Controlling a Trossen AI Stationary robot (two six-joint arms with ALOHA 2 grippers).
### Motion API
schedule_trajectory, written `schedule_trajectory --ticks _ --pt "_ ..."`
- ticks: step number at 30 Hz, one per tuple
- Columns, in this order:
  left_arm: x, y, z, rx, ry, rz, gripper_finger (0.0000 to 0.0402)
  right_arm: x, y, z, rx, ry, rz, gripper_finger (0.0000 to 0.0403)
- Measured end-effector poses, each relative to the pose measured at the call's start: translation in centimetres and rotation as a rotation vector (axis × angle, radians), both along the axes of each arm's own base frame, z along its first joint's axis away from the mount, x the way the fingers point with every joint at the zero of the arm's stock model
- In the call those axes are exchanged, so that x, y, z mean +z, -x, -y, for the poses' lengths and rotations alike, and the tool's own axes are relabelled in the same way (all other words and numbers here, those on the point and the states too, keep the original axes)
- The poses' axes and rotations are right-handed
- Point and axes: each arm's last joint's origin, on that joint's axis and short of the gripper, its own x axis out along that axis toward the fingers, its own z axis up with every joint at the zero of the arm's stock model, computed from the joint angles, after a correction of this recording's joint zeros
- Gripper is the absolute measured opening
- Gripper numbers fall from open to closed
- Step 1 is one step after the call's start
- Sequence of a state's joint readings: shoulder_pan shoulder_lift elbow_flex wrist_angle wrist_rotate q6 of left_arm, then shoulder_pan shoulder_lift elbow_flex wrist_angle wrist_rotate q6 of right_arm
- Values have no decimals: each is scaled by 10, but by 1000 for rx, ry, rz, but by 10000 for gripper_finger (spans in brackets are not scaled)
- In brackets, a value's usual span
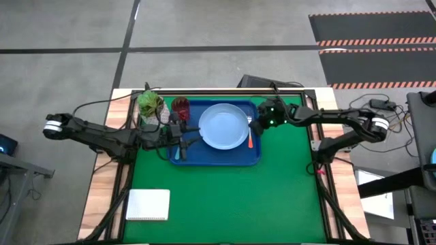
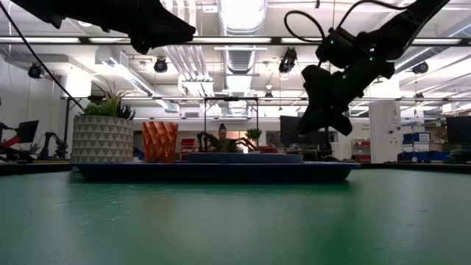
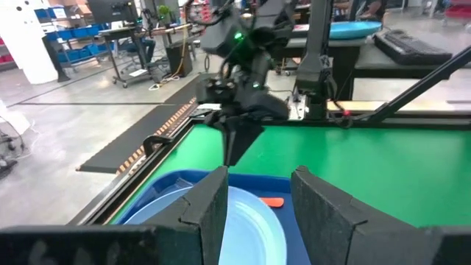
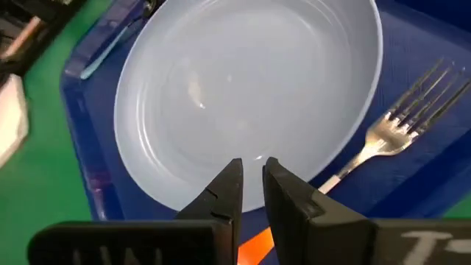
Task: Pick and place plate/cup/fork/spoon on tray
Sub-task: Adjust the blue plate on the blue tray
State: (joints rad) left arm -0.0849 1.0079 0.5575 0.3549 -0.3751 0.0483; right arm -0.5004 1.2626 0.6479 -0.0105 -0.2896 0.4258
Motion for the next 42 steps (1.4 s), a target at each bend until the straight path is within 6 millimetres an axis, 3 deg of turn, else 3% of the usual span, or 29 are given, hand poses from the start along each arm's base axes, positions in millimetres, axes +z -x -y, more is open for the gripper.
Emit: schedule_trajectory --ticks 5,15,18,25,31,36,42 --pt "-5 -3 0 4 -14 -31 130 -5 -3 -9 -33 122 -95 27" --pt "-25 -23 -9 50 -32 -121 127 -26 -16 3 -54 171 -201 9" --pt "-33 -38 -18 83 -9 -163 107 -18 -23 7 -51 189 -173 9" --pt "-60 -74 -33 42 22 -366 10 9 -21 -1 -34 208 -132 9" --pt "-79 -95 -37 49 34 -585 2 27 -12 -19 9 216 -113 8" --pt "-94 -99 -39 55 43 -751 1 38 -11 -36 50 215 -73 8" --pt "-96 -100 -41 73 59 -761 1 47 -13 -62 102 196 -27 8"
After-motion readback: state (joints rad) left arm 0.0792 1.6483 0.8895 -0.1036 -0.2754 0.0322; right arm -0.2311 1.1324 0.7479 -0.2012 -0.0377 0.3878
